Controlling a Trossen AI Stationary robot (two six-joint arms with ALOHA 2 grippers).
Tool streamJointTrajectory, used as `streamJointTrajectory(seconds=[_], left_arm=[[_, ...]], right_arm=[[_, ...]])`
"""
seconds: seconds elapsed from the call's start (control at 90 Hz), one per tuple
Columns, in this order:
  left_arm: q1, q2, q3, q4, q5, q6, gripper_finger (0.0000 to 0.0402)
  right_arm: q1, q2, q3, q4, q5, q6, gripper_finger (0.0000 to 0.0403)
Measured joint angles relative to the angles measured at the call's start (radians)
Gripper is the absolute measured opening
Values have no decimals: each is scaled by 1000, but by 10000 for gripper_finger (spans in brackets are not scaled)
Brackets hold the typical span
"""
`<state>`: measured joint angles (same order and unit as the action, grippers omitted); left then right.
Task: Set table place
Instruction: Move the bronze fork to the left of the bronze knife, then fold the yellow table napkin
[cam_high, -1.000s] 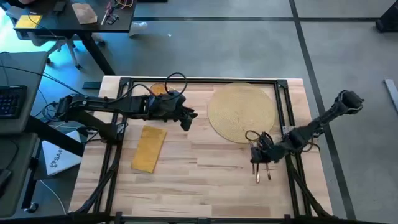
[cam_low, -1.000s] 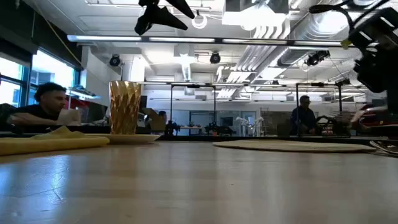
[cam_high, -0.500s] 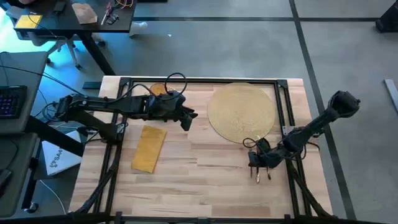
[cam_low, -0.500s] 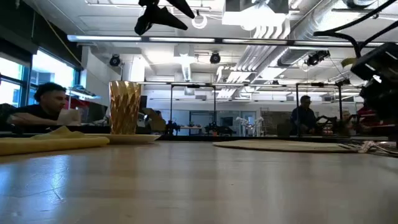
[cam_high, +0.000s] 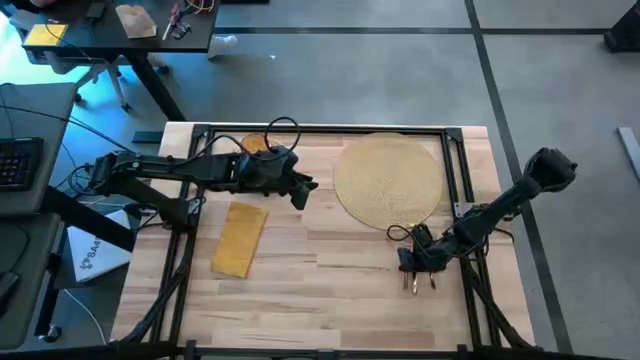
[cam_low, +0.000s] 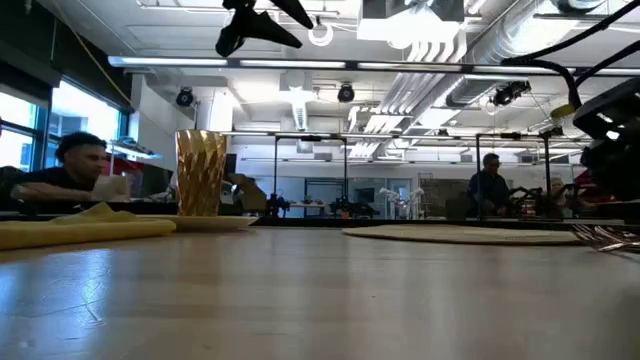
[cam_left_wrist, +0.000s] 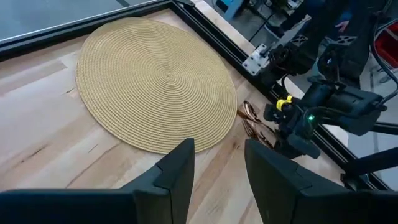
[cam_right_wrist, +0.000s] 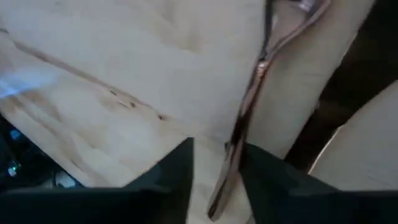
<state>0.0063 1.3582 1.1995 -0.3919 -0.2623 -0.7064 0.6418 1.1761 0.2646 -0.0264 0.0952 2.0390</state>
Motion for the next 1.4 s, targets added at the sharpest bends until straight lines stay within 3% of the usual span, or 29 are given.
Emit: streamJointTrajectory(seconds=[0.156, 0.456, 0.544, 0.722, 0.9, 1.044, 1.189, 1.4], left_arm=[[0, 0, 0, 0, 18, 0, 126], [0, 0, 0, -8, 21, 1, 126], [0, 0, 0, -43, 66, -2, 126], [-23, 0, 0, -381, 205, -213, 126], [-104, 4, -91, -752, 381, -473, 126], [-134, 3, -244, -818, 457, -528, 127], [-100, 1, -355, -752, 380, -515, 127], [11, 1, -437, -736, 270, -500, 127]], right_arm=[[1, -57, 0, -31, -11, 2, 199], [0, -158, 61, -218, -8, -24, 203], [0, -177, 99, -260, -1, -62, 203], [-16, -183, 237, -399, 59, -216, 203], [-126, -183, 376, -477, 71, -422, 204], [-251, -183, 437, -486, 96, -623, 204], [-363, -183, 472, -486, 79, -749, 204], [-455, -183, 491, -477, -33, -856, 204]])
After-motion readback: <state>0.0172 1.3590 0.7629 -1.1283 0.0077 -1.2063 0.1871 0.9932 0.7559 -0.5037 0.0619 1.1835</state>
